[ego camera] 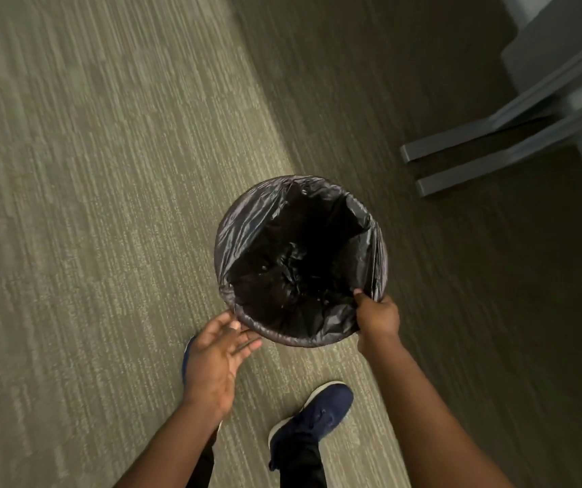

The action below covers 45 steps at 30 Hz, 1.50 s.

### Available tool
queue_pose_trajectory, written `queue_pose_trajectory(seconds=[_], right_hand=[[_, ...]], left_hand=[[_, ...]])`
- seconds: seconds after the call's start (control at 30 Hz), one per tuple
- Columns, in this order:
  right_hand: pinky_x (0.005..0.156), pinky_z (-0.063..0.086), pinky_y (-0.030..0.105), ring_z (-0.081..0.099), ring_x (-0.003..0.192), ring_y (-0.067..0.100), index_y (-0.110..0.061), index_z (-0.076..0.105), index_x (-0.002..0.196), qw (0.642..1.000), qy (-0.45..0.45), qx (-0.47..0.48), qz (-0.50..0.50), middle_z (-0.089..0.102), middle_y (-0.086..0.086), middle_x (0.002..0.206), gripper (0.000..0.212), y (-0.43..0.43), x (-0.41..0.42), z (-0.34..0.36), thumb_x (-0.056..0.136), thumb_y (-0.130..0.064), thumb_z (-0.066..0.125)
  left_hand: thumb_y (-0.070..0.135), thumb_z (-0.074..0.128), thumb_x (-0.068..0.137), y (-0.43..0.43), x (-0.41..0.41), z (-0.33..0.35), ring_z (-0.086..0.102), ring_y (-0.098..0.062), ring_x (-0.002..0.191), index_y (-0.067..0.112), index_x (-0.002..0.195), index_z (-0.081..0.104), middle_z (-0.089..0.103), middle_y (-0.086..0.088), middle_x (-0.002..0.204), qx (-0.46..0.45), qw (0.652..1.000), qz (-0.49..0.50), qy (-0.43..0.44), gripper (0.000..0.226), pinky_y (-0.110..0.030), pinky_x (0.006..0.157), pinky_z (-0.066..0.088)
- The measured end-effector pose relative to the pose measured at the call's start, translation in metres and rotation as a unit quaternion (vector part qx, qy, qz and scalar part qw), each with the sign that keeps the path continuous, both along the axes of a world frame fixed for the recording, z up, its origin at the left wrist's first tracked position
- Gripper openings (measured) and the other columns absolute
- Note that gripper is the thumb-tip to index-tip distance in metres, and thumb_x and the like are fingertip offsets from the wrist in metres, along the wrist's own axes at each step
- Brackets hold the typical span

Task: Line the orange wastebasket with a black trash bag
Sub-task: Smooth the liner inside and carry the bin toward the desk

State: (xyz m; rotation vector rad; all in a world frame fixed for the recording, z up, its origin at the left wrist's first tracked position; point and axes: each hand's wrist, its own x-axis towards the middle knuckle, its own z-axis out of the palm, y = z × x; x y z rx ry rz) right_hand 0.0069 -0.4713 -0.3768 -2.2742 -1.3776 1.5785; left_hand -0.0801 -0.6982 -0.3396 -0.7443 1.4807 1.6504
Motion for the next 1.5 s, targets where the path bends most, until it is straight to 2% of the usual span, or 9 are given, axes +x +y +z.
queue_pose_trajectory(seconds=[0.13, 0.27, 0.4, 0.6, 0.77, 1.0, 1.23, 1.37, 1.5], right_hand=[[0.095, 0.055, 0.048, 0.066, 0.109, 0.041, -0.005, 0.061, 0.13, 0.999, -0.01, -0.012, -0.038, 0.068, 0.02, 0.122, 0.046, 0.001, 0.006, 0.033, 0.09, -0.024, 0.07], [0.097, 0.054, 0.048, 0.065, 0.112, 0.042, -0.003, 0.06, 0.129, 0.994, -0.004, -0.037, -0.099, 0.067, 0.021, 0.125, 0.044, 0.004, 0.015, 0.064, 0.091, -0.025, 0.07], [0.094, 0.056, 0.055, 0.064, 0.112, 0.042, -0.005, 0.057, 0.132, 0.976, 0.036, -0.079, -0.198, 0.064, 0.02, 0.125, 0.045, 0.009, 0.023, 0.089, 0.092, -0.022, 0.07], [0.094, 0.056, 0.052, 0.068, 0.104, 0.041, -0.002, 0.061, 0.128, 0.97, 0.042, -0.086, -0.224, 0.068, 0.02, 0.119, 0.044, 0.024, 0.03, 0.101, 0.092, -0.025, 0.069], [0.083, 0.061, 0.046, 0.071, 0.092, 0.038, 0.002, 0.061, 0.128, 0.941, 0.119, -0.124, -0.293, 0.071, 0.02, 0.112, 0.038, 0.041, 0.025, 0.092, 0.095, -0.016, 0.066], [0.04, 0.054, 0.028, 0.069, 0.069, 0.031, 0.0, 0.061, 0.119, 0.902, 0.139, -0.164, -0.374, 0.07, 0.018, 0.091, 0.023, 0.062, 0.011, 0.079, 0.096, -0.005, 0.06], [0.048, 0.06, 0.031, 0.065, 0.061, 0.027, -0.005, 0.059, 0.085, 0.876, 0.135, -0.167, -0.433, 0.067, 0.013, 0.075, 0.011, 0.088, -0.005, 0.056, 0.096, -0.003, 0.059], [0.092, 0.058, 0.051, 0.07, 0.085, 0.034, -0.001, 0.063, 0.105, 0.881, 0.156, -0.157, -0.418, 0.071, 0.019, 0.096, 0.012, 0.111, -0.011, 0.033, 0.094, -0.003, 0.062], [0.084, 0.06, 0.048, 0.07, 0.078, 0.03, -0.001, 0.064, 0.1, 0.886, 0.196, -0.178, -0.382, 0.071, 0.018, 0.094, 0.01, 0.138, -0.006, 0.004, 0.095, -0.011, 0.064]], left_hand=[[-0.004, 0.049, 0.097, 0.024, 0.002, 0.035, 0.07, -0.032, 0.098, 0.008, 0.118, 0.061, 0.069, -0.018, 0.111, 0.051, 0.999, 0.0, -0.017, 0.027, -0.044, 0.086, 0.056], [0.02, 0.048, 0.097, 0.055, 0.013, 0.065, 0.07, -0.029, 0.094, 0.013, 0.102, 0.066, 0.074, -0.011, 0.096, 0.108, 0.992, 0.038, -0.047, 0.02, -0.049, 0.088, 0.053], [0.037, 0.066, 0.084, 0.096, 0.041, 0.093, 0.073, -0.028, 0.097, 0.011, 0.114, 0.068, 0.077, -0.01, 0.099, 0.103, 0.993, -0.002, -0.054, 0.039, -0.05, 0.09, 0.056], [0.016, 0.071, 0.088, 0.155, 0.086, 0.101, 0.074, -0.026, 0.091, 0.004, 0.116, 0.066, 0.078, -0.014, 0.103, 0.072, 0.995, -0.021, -0.059, 0.031, -0.042, 0.081, 0.058], [0.004, 0.068, 0.09, 0.184, 0.092, 0.075, 0.078, -0.022, 0.074, 0.013, 0.101, 0.06, 0.08, -0.007, 0.08, 0.073, 0.993, 0.045, -0.079, 0.017, -0.039, 0.076, 0.057], [0.015, 0.073, 0.088, 0.213, 0.073, 0.049, 0.066, -0.026, 0.092, 0.007, 0.111, 0.065, 0.071, -0.012, 0.096, 0.049, 0.99, 0.053, -0.123, 0.026, -0.042, 0.092, 0.052], [0.009, 0.071, 0.088, 0.248, 0.044, 0.023, 0.066, -0.023, 0.084, 0.016, 0.083, 0.063, 0.072, -0.002, 0.08, 0.025, 0.995, -0.019, -0.092, 0.012, -0.04, 0.084, 0.052], [0.005, 0.069, 0.09, 0.267, 0.03, -0.004, 0.068, -0.025, 0.085, 0.015, 0.097, 0.06, 0.071, -0.009, 0.092, 0.049, 0.995, -0.035, -0.083, 0.015, -0.042, 0.085, 0.055], [0.006, 0.068, 0.09, 0.291, 0.021, -0.036, 0.074, -0.017, 0.077, 0.017, 0.095, 0.065, 0.077, -0.001, 0.082, 0.099, 0.991, -0.065, -0.065, 0.013, -0.04, 0.082, 0.056]])
